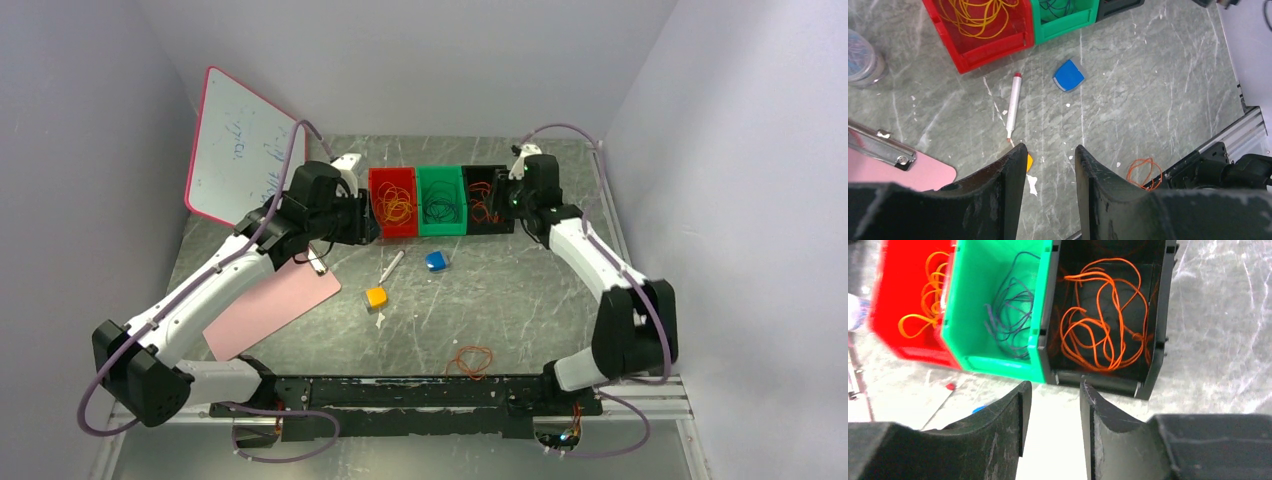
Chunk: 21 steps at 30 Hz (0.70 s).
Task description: Untangle the cables
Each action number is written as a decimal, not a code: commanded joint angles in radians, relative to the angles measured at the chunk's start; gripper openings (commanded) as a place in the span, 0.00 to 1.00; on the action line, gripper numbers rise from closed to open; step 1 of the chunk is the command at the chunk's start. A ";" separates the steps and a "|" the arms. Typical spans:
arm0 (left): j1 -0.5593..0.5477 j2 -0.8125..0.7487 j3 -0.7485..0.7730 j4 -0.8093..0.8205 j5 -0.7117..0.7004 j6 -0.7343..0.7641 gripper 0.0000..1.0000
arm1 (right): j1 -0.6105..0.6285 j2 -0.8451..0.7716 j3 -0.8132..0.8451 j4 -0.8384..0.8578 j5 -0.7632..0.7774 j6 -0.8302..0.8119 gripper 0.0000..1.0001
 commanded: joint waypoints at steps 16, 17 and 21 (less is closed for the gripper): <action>-0.061 0.110 -0.074 0.179 0.075 -0.041 0.42 | 0.715 -0.499 -0.254 -0.794 0.707 0.917 0.56; -0.064 0.107 -0.077 0.181 0.073 -0.042 0.43 | 0.770 -0.489 -0.250 -0.873 0.746 0.995 0.56; -0.066 0.094 -0.090 0.191 0.075 -0.044 0.43 | 0.946 -0.416 -0.237 -1.032 0.790 1.268 0.58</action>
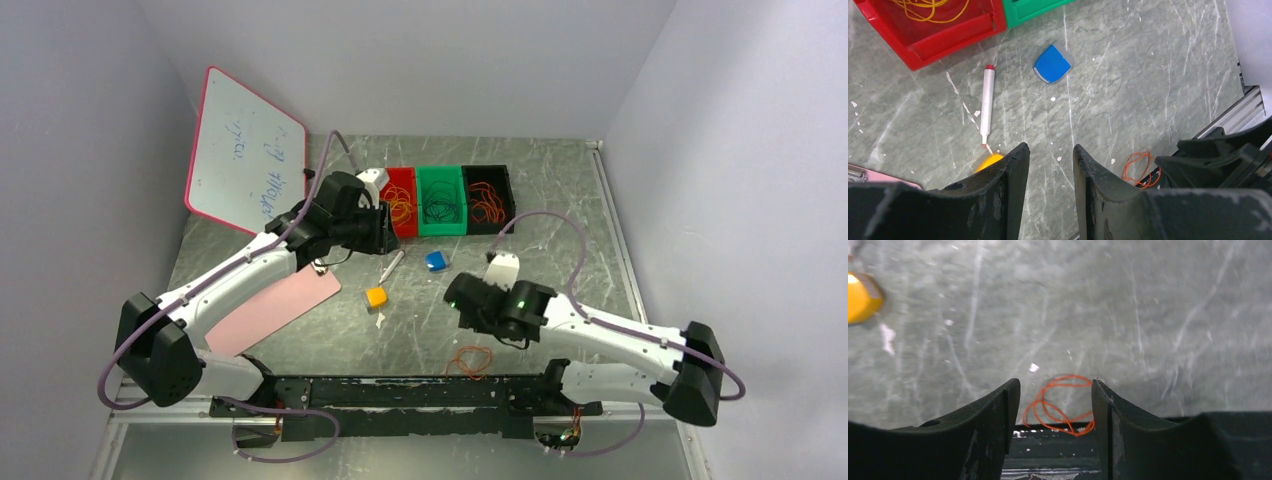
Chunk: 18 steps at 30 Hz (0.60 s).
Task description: Untangle the cables
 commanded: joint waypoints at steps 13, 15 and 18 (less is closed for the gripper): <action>-0.006 -0.047 -0.053 0.060 0.018 -0.009 0.42 | 0.382 0.092 -0.103 -0.301 0.065 0.715 0.53; -0.007 -0.043 -0.054 0.062 0.020 -0.012 0.42 | 0.382 0.081 -0.129 -0.271 0.056 0.718 0.52; -0.006 -0.042 -0.052 0.063 0.020 -0.015 0.42 | 0.381 0.044 -0.177 -0.199 0.055 0.713 0.48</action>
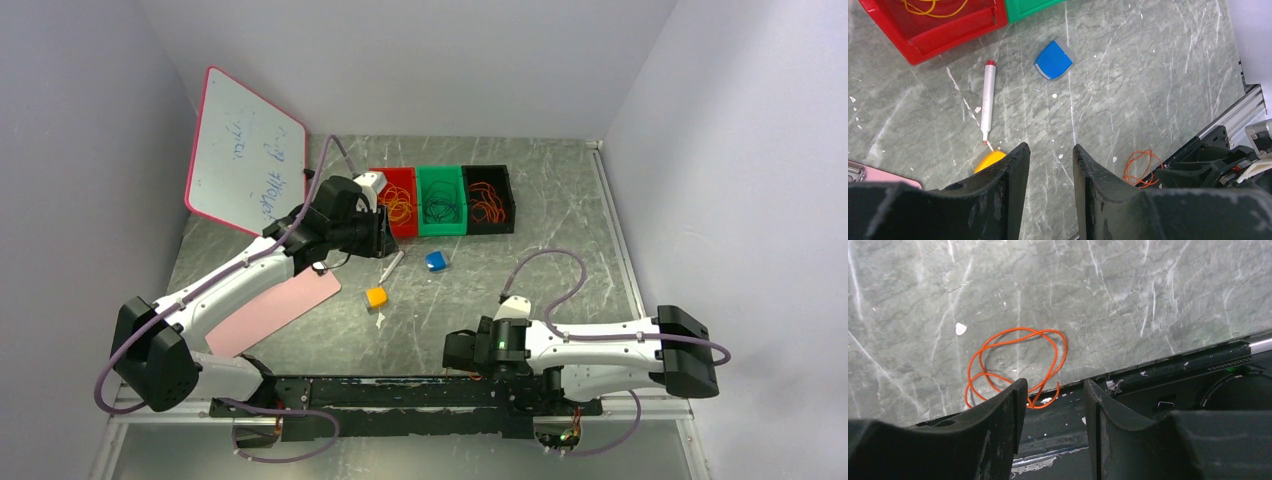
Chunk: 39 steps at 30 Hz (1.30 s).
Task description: Untangle the cables
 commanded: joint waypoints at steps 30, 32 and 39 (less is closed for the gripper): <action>0.014 -0.071 -0.088 0.128 0.060 -0.100 0.51 | -0.179 -0.207 0.009 0.565 0.205 -0.642 0.00; 0.023 -0.073 -0.102 0.150 0.081 -0.105 0.52 | -0.223 -0.233 0.011 0.657 0.155 -0.763 0.00; 0.033 -0.087 -0.128 0.215 0.167 -0.086 0.55 | -0.474 -0.224 0.021 0.862 -0.126 -1.022 0.00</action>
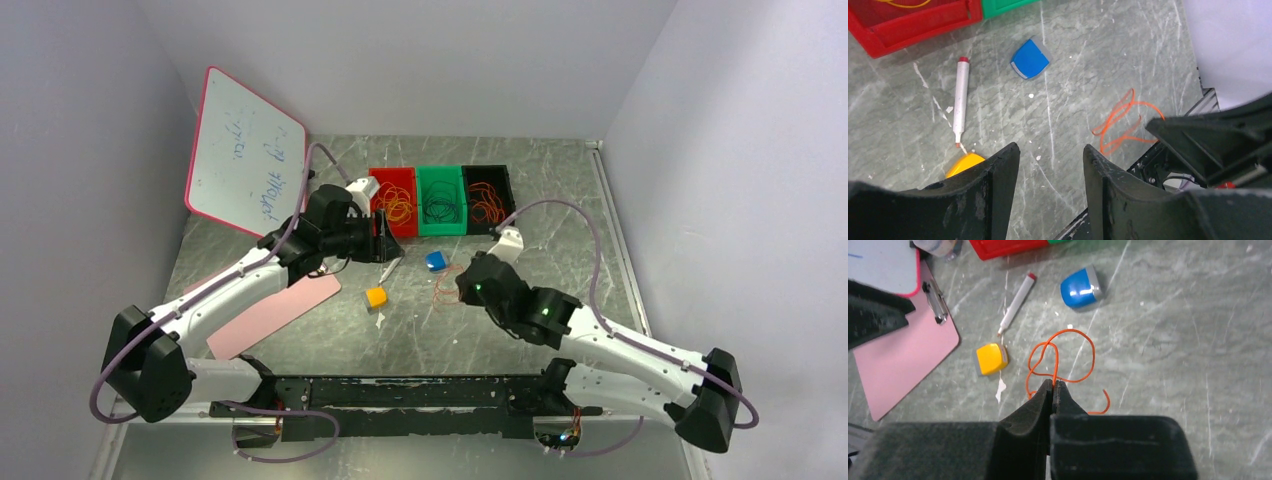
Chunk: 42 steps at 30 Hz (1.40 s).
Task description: Untangle the cables
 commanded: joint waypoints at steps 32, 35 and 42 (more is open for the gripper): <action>-0.059 0.000 -0.126 0.302 0.179 -0.010 0.58 | -0.288 0.189 0.028 0.442 -0.658 -0.329 0.00; -0.071 0.025 -0.137 0.344 0.167 -0.027 0.59 | -0.288 0.187 0.025 0.461 -0.683 -0.316 0.00; -0.097 0.090 -0.146 0.388 0.152 -0.032 0.57 | -0.289 0.167 0.016 0.502 -0.738 -0.276 0.00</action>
